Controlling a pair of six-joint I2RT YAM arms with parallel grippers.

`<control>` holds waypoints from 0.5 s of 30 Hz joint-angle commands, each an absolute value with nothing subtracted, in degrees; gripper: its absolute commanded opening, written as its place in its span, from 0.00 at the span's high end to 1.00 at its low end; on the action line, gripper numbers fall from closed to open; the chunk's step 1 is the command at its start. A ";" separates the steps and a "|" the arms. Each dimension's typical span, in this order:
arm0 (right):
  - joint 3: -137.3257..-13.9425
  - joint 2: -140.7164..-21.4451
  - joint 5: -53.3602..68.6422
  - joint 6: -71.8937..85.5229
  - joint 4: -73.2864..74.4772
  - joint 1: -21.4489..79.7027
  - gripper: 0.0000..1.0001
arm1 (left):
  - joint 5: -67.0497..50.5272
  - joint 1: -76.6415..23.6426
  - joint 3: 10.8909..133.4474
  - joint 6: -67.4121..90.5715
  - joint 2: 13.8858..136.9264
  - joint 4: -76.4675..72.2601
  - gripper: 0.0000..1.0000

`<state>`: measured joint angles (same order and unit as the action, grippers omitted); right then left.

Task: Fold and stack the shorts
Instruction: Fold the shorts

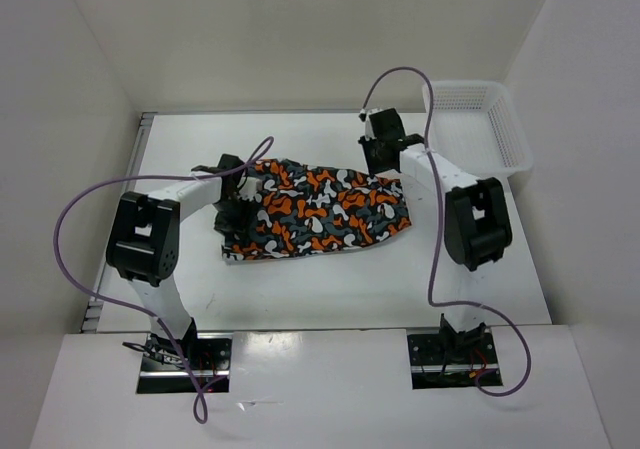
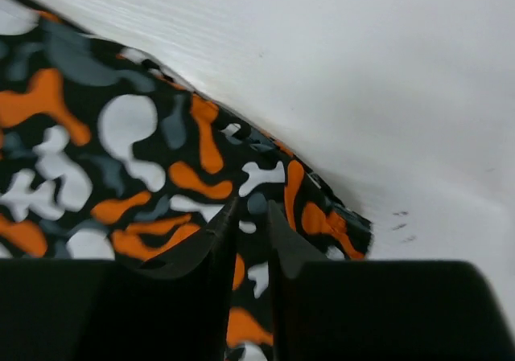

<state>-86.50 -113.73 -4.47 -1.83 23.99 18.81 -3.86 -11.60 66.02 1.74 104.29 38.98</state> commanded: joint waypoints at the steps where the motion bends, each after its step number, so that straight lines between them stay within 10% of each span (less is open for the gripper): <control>1: -84.05 -101.18 -3.86 -3.69 25.75 19.42 0.73 | 3.16 -10.20 65.12 0.00 108.37 38.23 0.49; 15: -62.67 -98.25 14.15 -1.06 27.70 9.84 0.27 | -18.10 -9.05 82.61 0.00 103.53 47.37 0.39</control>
